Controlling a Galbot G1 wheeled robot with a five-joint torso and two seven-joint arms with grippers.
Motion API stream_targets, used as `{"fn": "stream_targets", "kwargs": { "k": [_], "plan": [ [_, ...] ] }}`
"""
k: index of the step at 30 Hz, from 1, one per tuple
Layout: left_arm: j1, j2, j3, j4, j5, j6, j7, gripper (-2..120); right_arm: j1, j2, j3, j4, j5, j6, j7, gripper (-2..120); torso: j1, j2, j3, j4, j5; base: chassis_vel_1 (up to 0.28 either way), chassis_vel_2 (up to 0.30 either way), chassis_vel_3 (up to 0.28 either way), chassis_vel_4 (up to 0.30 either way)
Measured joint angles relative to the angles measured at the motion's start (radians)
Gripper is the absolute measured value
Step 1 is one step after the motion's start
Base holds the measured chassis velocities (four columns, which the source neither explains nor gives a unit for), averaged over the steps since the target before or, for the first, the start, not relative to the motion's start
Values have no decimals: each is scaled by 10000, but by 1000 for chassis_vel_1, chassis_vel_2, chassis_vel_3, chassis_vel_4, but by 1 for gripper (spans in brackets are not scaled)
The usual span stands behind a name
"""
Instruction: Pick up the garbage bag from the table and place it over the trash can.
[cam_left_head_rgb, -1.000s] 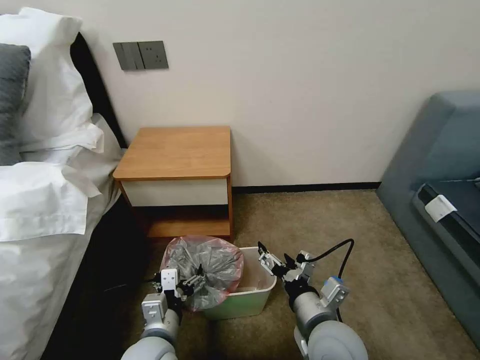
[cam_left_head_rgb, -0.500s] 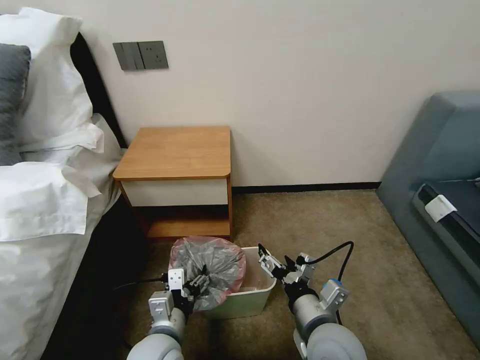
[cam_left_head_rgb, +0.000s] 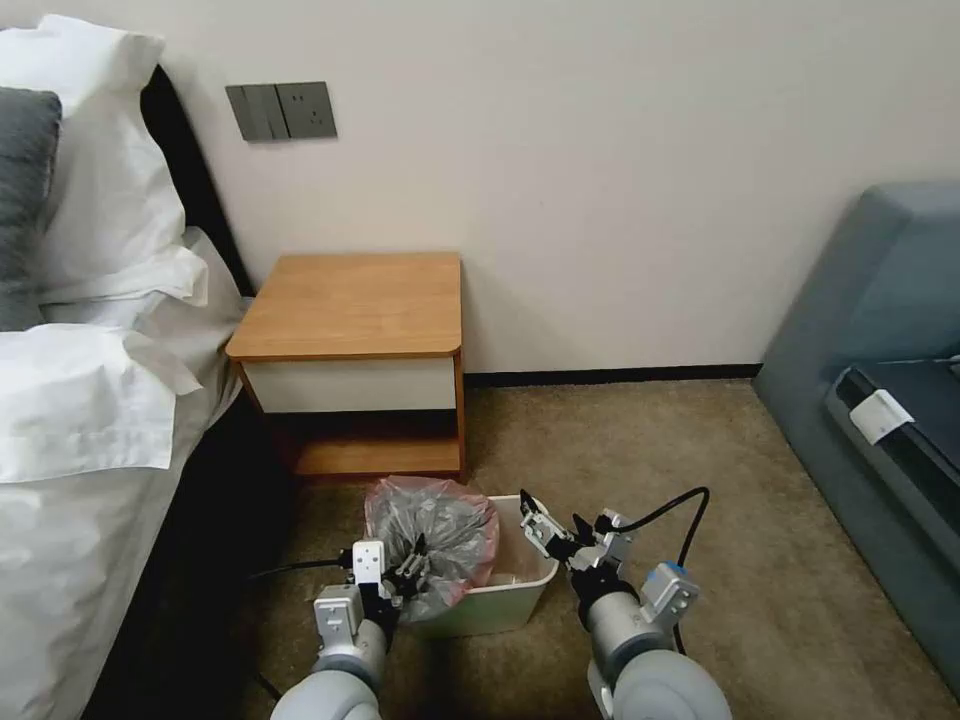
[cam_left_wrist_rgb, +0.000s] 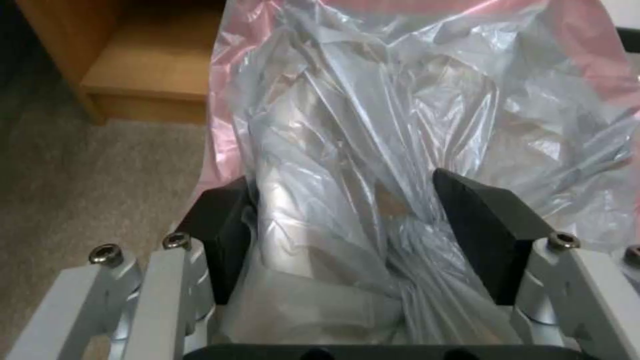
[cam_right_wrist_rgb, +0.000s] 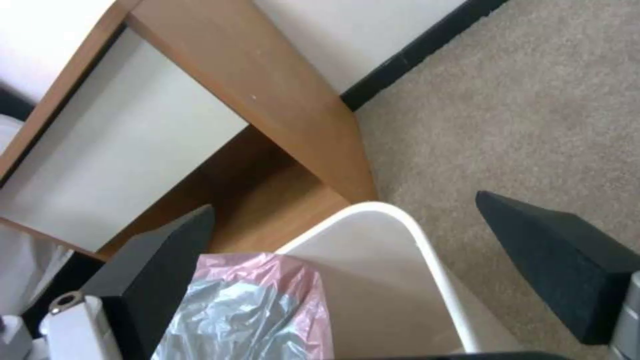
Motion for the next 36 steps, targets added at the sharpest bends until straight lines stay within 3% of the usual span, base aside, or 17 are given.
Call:
{"fn": "stream_targets", "kwargs": {
  "k": [7,9,18,21,31,36],
  "plan": [
    [-163,-32,1,150,-206,-11,-99,67,-1,11,-26,-67,-99,44,-5,100,0,0,0,0,0,0,0,0,0],
    [-248,-54,6,186,-327,-12,-196,56,-19,7,-25,-82,-134,55,-6,100,0,0,0,0,0,0,0,0,0],
    [-283,-44,-108,208,-563,-39,-322,29,-17,18,-10,-199,-255,94,-34,100,0,0,0,0,0,0,0,0,0],
    [-276,-34,-165,205,-655,-47,-322,14,25,84,-41,-277,-288,106,-41,100,0,0,0,0,-1,0,0,0,0],
    [-296,-33,-196,276,-833,-260,-267,9,26,124,-69,-323,-474,114,-55,100,0,0,0,-1,0,0,0,0,0],
    [-219,-19,-345,402,-851,-1381,218,9,-30,-176,-227,-159,-1022,-60,-499,100,0,0,0,0,-1,0,0,0,0]
  ]
}}
